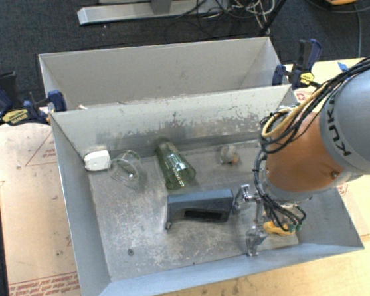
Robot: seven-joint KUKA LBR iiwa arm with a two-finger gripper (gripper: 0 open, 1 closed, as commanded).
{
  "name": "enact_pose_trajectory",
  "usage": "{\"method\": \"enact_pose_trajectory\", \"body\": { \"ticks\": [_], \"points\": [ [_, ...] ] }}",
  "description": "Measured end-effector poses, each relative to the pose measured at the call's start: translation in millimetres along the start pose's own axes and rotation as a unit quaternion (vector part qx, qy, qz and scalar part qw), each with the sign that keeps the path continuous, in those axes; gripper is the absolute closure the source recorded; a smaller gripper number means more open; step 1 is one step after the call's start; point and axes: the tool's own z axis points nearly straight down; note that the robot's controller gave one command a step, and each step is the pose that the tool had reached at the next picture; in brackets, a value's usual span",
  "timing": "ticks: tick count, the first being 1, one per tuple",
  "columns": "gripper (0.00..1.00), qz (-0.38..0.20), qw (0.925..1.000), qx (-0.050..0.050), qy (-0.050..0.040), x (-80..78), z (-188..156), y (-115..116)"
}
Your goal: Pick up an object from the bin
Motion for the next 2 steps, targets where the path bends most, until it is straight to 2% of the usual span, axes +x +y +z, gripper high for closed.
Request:
{"method": "enact_pose_trajectory", "body": {
  "ticks": [1,2],
  "points": [
    [0.0,0.0,1.0,0.0,0.0002,0.0,0.0,0.0],
    [0.0,0.016,0.9998,-0.001,0.0072,-27.7,-53.1,-10.3]
  ]
}}
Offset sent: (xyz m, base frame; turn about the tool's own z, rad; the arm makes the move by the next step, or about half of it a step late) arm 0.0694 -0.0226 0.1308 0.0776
